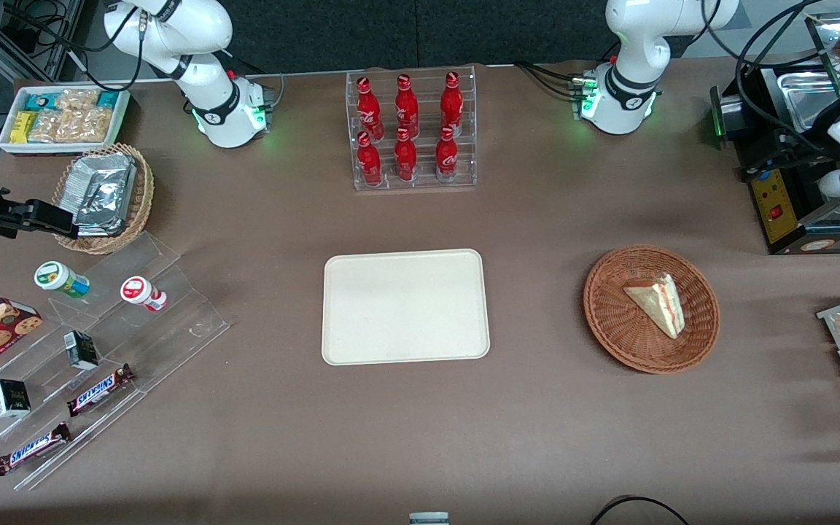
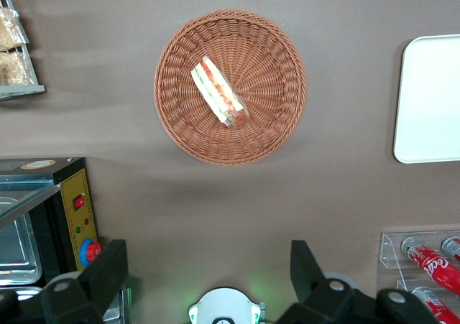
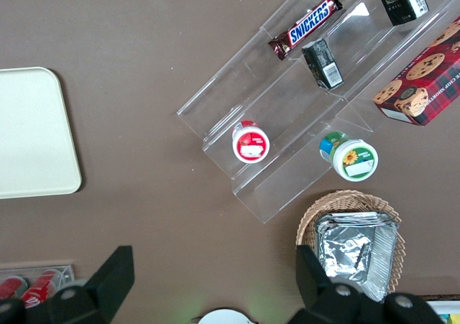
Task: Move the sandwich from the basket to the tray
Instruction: 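Move the left gripper down over the wrapped sandwich in the wicker basket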
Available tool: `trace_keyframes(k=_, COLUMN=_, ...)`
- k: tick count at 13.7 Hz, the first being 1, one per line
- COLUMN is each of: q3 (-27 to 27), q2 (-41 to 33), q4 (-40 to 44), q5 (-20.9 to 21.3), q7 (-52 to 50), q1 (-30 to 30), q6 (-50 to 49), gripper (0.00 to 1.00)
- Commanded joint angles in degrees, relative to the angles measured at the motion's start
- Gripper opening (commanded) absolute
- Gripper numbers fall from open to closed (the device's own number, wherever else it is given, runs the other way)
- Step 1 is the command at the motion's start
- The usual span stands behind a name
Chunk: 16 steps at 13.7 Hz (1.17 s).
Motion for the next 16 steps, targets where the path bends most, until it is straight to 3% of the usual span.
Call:
trace_keyframes(k=1, q3=-0.6, q2=0.8, q4=2.0, q5=-0.6, q7=-0.3, q1=1.5, q6=-1.4, gripper=1.00)
trace_keyframes(k=4, q3=-0.5, q2=3.0, q4=1.6, q5=0.4, q7=-1.6, q1=1.4, q6=-0.8, gripper=1.00)
trace_keyframes(k=6, q3=-0.3, q2=6.4, q4=-0.2, q5=2.6, q7=-10.9, q1=1.5, q6=2.6, gripper=1.00)
trace_keyframes(k=8, q3=0.2, q2=6.4, q4=-8.1, q5=2.4, q7=-15.7, q1=1.7, q6=11.9, gripper=1.00)
trace_keyframes(k=13, q3=1.6, q2=10.7, q4=-19.6, q5=0.4, q7=-39.8, q1=1.8, q6=31.6, gripper=1.00)
trace_keyframes(k=16, q3=1.2, q2=10.7, q4=-28.8, q5=0.6, q7=-45.7, q1=1.0, q6=44.0, gripper=1.00)
